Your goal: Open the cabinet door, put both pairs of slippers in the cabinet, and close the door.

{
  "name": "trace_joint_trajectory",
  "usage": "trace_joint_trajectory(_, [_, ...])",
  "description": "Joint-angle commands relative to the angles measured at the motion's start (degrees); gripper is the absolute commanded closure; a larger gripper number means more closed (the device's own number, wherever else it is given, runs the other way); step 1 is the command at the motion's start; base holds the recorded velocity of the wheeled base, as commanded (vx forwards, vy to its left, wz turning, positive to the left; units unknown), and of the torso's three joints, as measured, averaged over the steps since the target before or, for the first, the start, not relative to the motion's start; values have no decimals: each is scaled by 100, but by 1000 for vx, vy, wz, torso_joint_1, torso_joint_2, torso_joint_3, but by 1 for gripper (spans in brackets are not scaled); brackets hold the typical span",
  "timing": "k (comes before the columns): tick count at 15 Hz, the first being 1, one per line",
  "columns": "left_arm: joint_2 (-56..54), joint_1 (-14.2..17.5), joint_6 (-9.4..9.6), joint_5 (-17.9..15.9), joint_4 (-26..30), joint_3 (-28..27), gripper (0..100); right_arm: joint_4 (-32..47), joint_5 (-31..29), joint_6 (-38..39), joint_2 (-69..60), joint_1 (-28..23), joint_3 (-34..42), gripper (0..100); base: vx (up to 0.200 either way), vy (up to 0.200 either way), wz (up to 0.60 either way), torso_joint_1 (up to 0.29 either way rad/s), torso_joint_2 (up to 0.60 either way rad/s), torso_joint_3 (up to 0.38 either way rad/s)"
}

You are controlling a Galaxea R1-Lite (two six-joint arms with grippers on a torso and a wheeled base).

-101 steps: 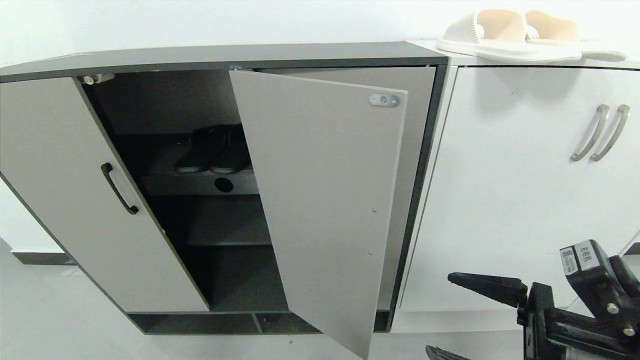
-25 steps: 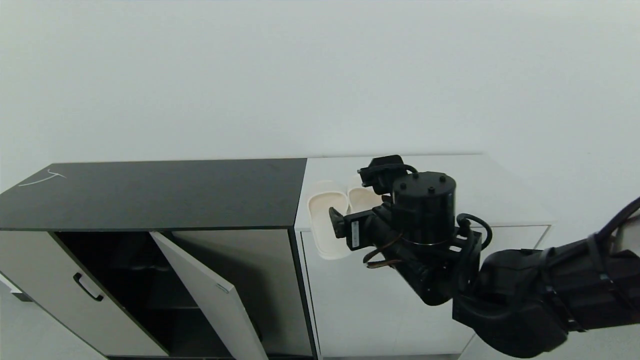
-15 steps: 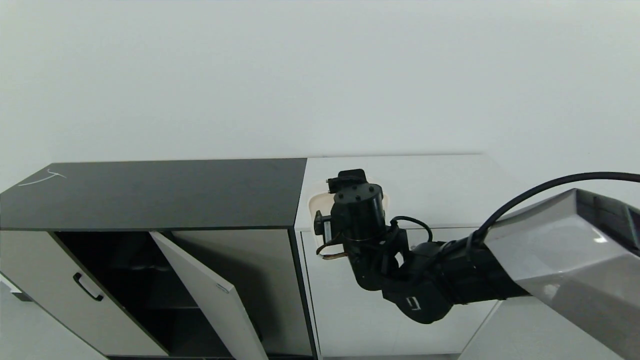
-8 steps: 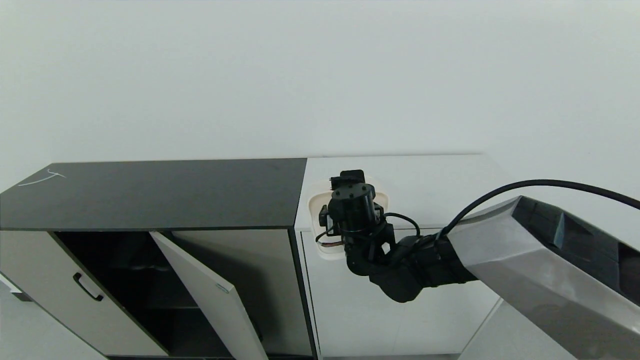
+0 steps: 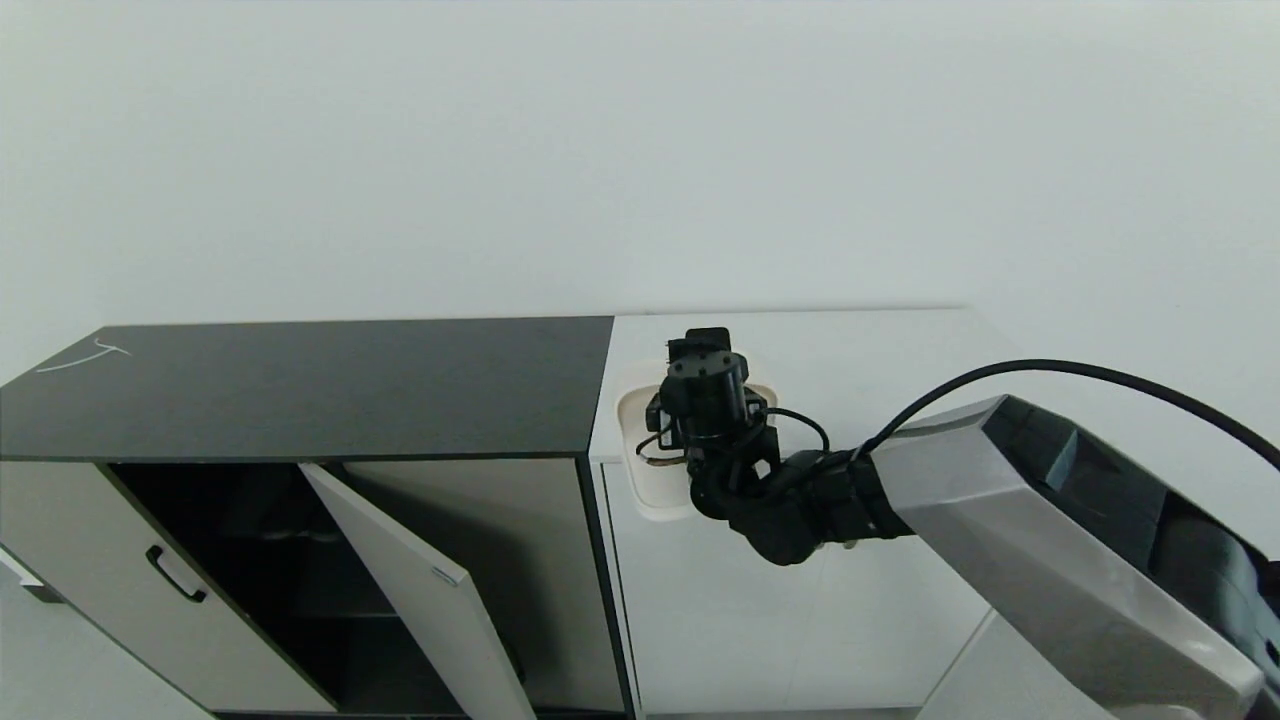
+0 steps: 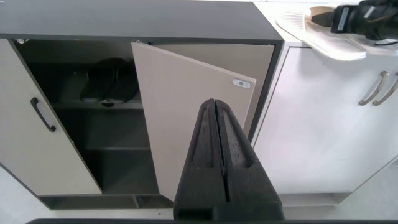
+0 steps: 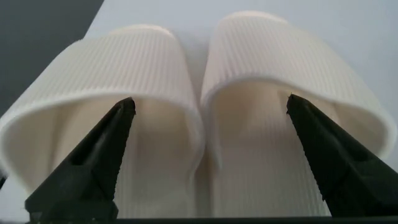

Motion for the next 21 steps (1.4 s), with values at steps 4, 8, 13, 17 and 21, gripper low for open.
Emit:
trace_joint_trajectory(4, [7,2,-4,2,0,0,100,482,6,-38,669,-179,-1140,100,0,0,0,0,0,0])
trace_joint_trajectory(8, [7,2,-4,2,0,0,100,474,6,24,450,-73,-1298,100,0,0,0,0,0,0])
trace_joint_trajectory(13, [7,2,-4,2,0,0,100,-379,1430,6,-1686,682,1629,100,0,0,0,0,0,0])
trace_joint_trajectory(17, [7,2,-4,2,0,0,100,-1108,3021,-90,-3303,1096,4406,100,0,0,0,0,0,0])
trace_joint_trajectory(21, [7,2,-4,2,0,0,100,-2796,4067,-336,-4191,1113,6850,100,0,0,0,0,0,0])
